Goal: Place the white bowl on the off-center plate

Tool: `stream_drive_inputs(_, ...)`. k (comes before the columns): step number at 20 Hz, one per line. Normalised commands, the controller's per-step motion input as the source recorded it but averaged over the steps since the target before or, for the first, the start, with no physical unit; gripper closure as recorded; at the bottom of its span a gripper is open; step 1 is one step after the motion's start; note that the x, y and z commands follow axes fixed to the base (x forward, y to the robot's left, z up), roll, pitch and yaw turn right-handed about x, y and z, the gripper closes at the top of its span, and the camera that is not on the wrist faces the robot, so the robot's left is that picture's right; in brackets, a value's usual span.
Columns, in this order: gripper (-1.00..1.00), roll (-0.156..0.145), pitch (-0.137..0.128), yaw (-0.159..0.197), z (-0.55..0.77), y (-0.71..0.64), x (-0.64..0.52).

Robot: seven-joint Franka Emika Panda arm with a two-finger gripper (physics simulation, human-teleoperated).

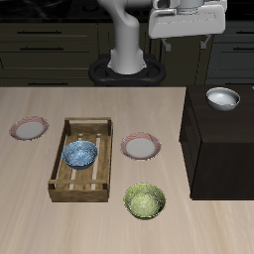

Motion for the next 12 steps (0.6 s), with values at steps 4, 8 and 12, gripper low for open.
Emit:
stream_drive_inputs(4,-1.0,-0.024,-0.017,-0.008,0.1,0.18,0.24)
stream_drive_inputs(8,-1.0,-0.001,0.012,-0.012,0.03,0.17,0.25)
stream_drive_inputs(12,-1.0,-0.001,-0.035,0.014,0.02,0.2,0.12)
